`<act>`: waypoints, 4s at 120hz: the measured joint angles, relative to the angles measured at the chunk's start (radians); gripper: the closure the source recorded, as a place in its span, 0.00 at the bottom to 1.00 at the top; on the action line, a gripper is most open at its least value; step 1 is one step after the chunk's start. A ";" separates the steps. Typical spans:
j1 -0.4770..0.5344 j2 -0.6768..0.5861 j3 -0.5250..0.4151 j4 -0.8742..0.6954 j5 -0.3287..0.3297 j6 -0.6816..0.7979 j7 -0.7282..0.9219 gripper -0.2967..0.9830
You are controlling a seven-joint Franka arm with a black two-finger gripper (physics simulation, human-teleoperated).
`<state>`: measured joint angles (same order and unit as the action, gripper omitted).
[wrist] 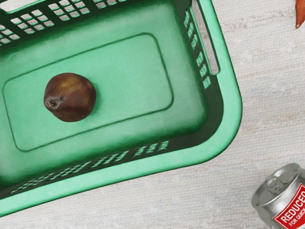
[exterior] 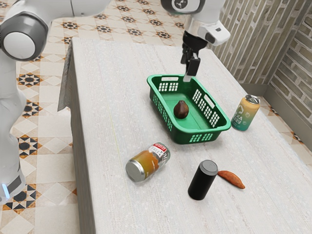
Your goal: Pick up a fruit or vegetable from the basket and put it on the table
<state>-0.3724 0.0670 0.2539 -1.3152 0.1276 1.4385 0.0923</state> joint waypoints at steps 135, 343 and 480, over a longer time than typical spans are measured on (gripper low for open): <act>0.244 0.256 0.001 -0.077 -0.249 0.176 -0.114 0.23; 0.309 0.414 -0.004 -0.075 -0.247 0.360 -0.072 0.23; 0.309 0.422 0.003 0.003 -0.229 0.375 -0.076 0.54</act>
<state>-0.0630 0.4885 0.2565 -1.3119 -0.1010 1.8132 0.0161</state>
